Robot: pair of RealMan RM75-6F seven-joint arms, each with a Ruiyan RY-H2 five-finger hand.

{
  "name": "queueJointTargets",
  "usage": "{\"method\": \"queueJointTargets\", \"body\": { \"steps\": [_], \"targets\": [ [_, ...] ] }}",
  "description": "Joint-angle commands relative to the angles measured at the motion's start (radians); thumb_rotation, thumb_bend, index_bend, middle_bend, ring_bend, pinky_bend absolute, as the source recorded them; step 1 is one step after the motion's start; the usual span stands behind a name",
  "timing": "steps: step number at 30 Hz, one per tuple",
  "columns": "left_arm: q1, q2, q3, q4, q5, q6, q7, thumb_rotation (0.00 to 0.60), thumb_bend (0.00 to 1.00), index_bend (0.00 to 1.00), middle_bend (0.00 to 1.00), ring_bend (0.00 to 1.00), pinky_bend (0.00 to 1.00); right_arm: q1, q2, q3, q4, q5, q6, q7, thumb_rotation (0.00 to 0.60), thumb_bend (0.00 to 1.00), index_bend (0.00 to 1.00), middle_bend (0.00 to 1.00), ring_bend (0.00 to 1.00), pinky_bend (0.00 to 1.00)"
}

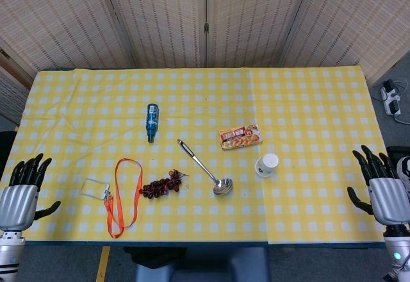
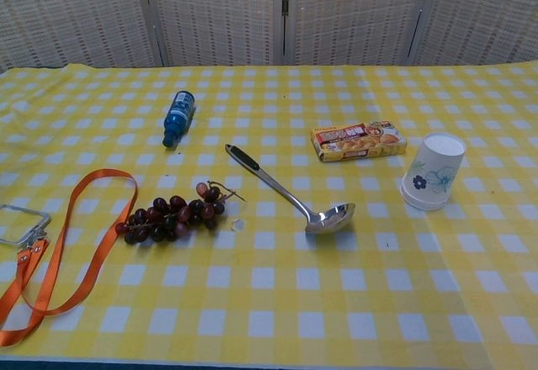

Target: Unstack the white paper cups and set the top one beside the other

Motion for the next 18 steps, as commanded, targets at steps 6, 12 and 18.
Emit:
{"method": "queueJointTargets", "body": {
  "steps": [6,12,18],
  "targets": [
    [-0.009,-0.008,0.000,0.008,0.013,-0.002,-0.002,0.600,0.20,0.00,0.00,0.00,0.00,0.004,-0.002,-0.008,0.004,-0.010,-0.009,0.022,0.600,0.40,0.00,0.00,0.11,0.03],
    [-0.011,-0.008,-0.002,0.004,0.014,0.000,-0.005,0.600,0.20,0.00,0.00,0.00,0.00,0.009,0.001,-0.011,0.004,-0.020,-0.015,0.030,0.600,0.40,0.00,0.02,0.13,0.04],
    [-0.008,-0.007,0.005,0.006,0.009,-0.005,-0.009,0.600,0.20,0.00,0.00,0.00,0.00,0.048,0.004,-0.015,-0.008,-0.020,-0.084,0.019,0.600,0.40,0.00,0.06,0.13,0.04]
  ]
}}
